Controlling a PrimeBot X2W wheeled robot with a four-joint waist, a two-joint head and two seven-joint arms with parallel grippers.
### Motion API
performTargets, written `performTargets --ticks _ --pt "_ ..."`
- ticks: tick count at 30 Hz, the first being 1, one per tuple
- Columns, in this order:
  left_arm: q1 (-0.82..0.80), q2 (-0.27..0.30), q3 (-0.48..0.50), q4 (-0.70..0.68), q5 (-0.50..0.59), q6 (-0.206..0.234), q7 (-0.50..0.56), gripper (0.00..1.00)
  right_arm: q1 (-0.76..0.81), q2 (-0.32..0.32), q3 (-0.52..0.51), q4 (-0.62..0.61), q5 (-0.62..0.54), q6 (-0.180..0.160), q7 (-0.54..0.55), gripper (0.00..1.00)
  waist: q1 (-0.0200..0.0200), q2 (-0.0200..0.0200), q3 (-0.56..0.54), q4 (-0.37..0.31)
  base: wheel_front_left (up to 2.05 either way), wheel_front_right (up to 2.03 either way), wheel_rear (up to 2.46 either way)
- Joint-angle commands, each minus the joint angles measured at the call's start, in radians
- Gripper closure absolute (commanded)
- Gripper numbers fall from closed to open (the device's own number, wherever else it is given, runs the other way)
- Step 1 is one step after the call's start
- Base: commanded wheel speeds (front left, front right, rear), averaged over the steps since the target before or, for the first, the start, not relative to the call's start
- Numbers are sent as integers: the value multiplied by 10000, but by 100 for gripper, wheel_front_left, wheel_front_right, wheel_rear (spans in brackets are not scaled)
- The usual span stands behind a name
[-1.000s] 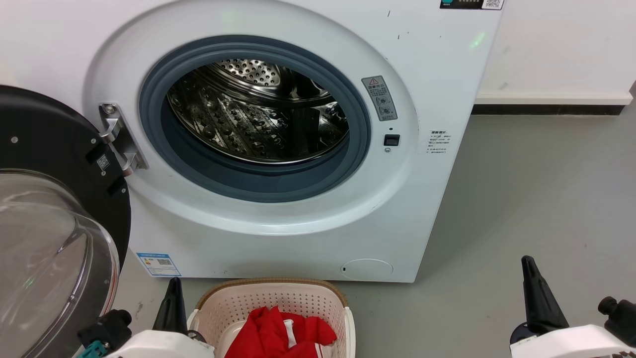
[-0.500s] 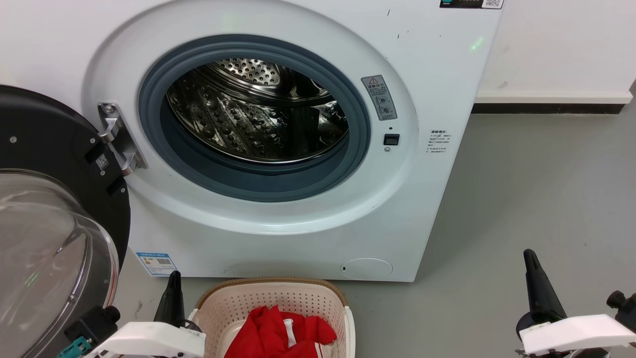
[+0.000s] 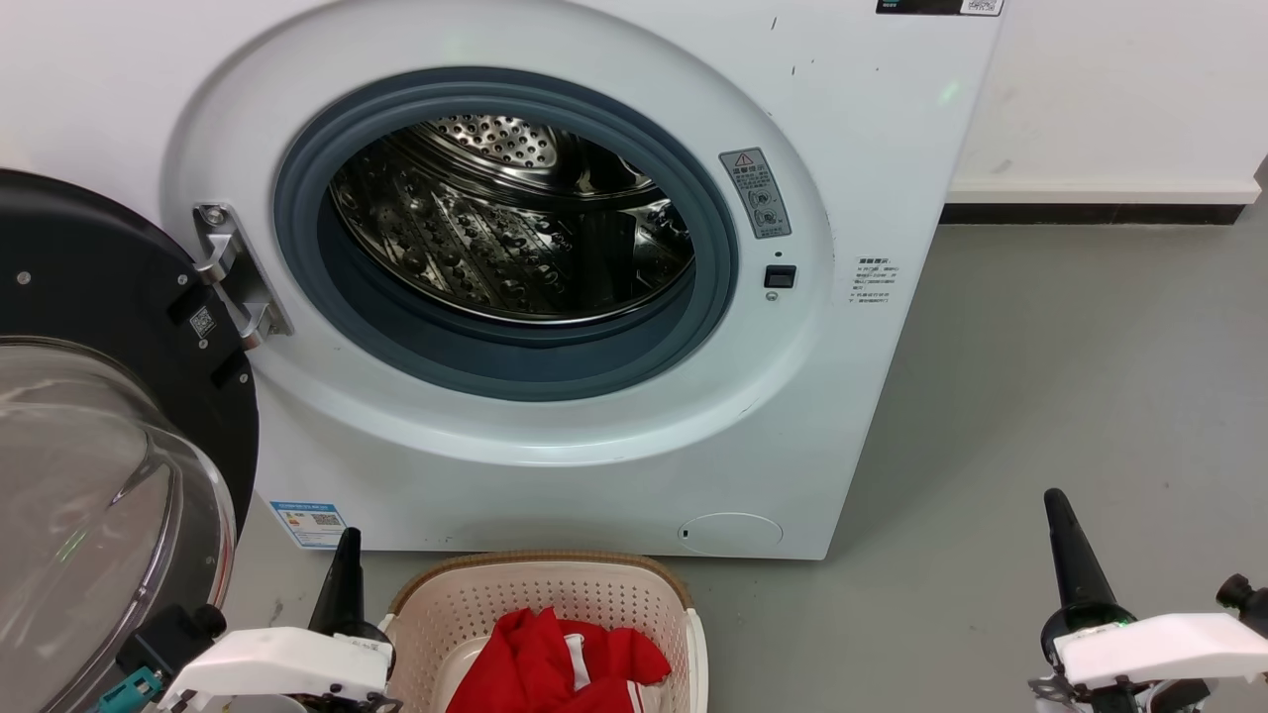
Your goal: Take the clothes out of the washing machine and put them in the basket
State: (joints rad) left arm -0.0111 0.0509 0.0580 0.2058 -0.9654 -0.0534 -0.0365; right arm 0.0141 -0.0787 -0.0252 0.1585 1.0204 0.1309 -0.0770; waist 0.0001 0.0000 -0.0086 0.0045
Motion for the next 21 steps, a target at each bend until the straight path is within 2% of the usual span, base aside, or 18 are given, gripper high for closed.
performTargets --ticks 1,21 --pt "-280 5 59 -45 -369 -87 87 100 -329 -79 -40 -29 387 0 78 100 0 0 3 -1 0 0 0" --pt "-561 0 255 115 -2580 -355 608 100 -676 -76 -184 286 2531 0 620 100 0 0 38 -14 0 0 0"
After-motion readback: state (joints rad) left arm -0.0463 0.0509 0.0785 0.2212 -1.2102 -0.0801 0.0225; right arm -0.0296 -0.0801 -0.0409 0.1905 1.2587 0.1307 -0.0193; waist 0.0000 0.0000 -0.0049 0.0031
